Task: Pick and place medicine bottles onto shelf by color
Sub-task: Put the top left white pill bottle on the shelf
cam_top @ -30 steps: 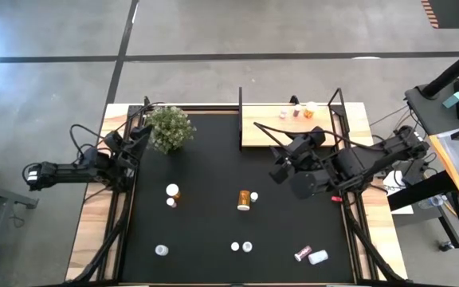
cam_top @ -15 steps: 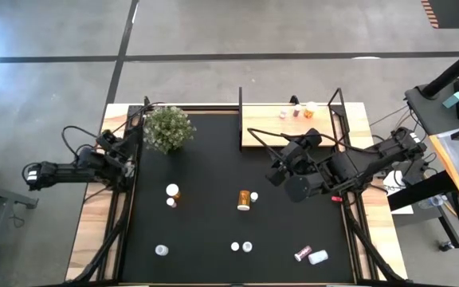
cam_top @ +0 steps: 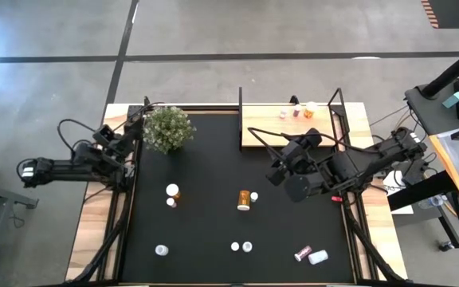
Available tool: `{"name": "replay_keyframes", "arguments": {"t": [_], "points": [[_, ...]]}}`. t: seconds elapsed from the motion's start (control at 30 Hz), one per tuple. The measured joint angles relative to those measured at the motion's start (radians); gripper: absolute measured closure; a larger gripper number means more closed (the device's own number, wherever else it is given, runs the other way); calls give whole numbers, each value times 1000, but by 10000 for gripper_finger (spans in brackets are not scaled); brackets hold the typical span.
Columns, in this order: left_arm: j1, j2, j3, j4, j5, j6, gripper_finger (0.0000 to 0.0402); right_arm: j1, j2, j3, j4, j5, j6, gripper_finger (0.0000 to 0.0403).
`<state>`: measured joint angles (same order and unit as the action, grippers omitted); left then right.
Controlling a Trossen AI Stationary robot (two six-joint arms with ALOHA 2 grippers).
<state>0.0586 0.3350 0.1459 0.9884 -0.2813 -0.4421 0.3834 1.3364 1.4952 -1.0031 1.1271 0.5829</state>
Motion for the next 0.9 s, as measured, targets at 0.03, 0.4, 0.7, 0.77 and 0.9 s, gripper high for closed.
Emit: {"name": "replay_keyframes", "arguments": {"t": [0.03,0.4,0.7,0.77,0.9], "points": [[0,25,22,-28,7,-3,107,0,1,0,0,0,-1,131],[0,311,324,-593,150,-408,107,0,2,0,-11,-4,-36,131],[-105,623,488,-660,436,-760,107,0,2,1,-52,-9,-131,131],[-161,671,517,-659,446,-822,107,0,1,1,-67,-16,-131,131],[-268,764,578,-686,448,-924,107,0,-3,2,-101,-95,-131,131]]}}
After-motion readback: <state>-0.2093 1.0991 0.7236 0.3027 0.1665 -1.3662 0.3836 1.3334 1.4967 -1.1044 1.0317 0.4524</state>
